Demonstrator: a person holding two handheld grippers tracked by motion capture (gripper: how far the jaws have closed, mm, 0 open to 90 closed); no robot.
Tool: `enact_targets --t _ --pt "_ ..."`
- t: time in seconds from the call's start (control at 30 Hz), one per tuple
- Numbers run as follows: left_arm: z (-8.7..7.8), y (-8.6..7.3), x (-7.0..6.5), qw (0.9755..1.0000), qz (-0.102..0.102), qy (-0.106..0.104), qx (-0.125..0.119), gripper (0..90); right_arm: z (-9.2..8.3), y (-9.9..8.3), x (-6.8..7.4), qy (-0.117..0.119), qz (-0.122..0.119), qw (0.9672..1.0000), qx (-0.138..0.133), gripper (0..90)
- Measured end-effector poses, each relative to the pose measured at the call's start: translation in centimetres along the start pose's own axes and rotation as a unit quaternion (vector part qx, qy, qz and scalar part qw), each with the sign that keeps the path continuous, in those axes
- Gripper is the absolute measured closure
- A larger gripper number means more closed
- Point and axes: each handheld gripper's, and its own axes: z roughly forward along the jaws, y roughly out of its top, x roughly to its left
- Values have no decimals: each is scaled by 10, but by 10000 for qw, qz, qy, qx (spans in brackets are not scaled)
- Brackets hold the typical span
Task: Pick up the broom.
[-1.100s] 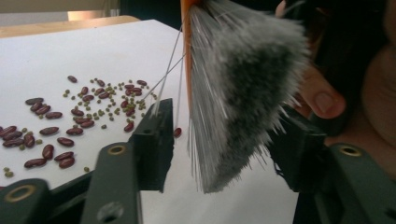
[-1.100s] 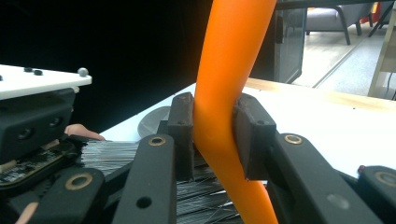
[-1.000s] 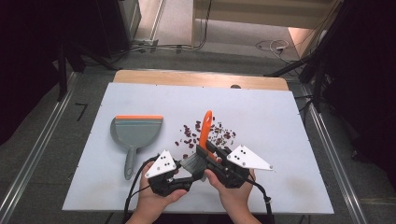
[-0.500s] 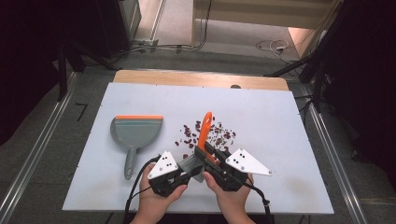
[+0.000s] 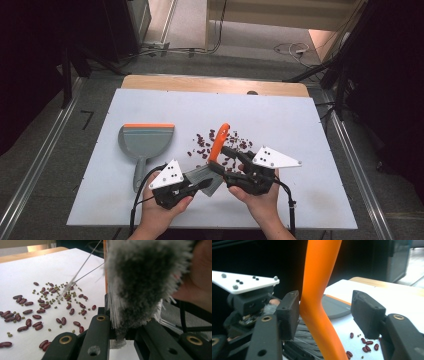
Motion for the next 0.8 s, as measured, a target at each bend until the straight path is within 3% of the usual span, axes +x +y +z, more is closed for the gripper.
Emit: enact_targets --t 0.23,0.3,0.43,0.57,0.7,0.8 --pt "-7 0 9 9999 -29 -145 -72 866 -11 6 -12 376 -102 9992 55 375" --pt "-12 0 13 9990 2 -400 -182 866 -13 8 -17 440 -92 9989 98 373" --pt "-17 2 13 9976 174 -632 -205 866 -18 8 -27 720 21 9972 213 371" --pt "-17 1 15 9954 249 -912 -176 866 -18 7 -32 1250 -54 9912 431 381" --pt "-17 2 13 9904 339 -1328 -189 865 -10 2 -28 1579 -193 9843 762 375" --pt "-16 2 11 9876 383 -1512 -147 865 -4 -3 -24 2000 -116 9755 915 436"
